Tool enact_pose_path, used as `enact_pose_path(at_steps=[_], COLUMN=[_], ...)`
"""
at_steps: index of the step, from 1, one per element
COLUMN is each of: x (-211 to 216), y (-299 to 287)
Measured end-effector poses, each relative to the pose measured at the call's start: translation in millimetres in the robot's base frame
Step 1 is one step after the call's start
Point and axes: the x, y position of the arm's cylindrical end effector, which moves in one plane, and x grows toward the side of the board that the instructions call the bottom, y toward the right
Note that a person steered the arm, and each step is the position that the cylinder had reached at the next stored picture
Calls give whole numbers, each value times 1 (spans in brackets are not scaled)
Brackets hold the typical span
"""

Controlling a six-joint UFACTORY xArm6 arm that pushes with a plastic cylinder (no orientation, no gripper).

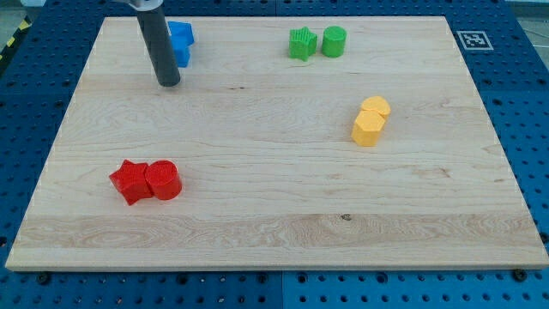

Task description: Put the blue triangle at the top right of the blue cube

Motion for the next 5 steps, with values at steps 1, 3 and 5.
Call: enact_pose_path(at_steps=[1, 3, 5], x=[-13, -58, -99], y=[-11, -23, -23])
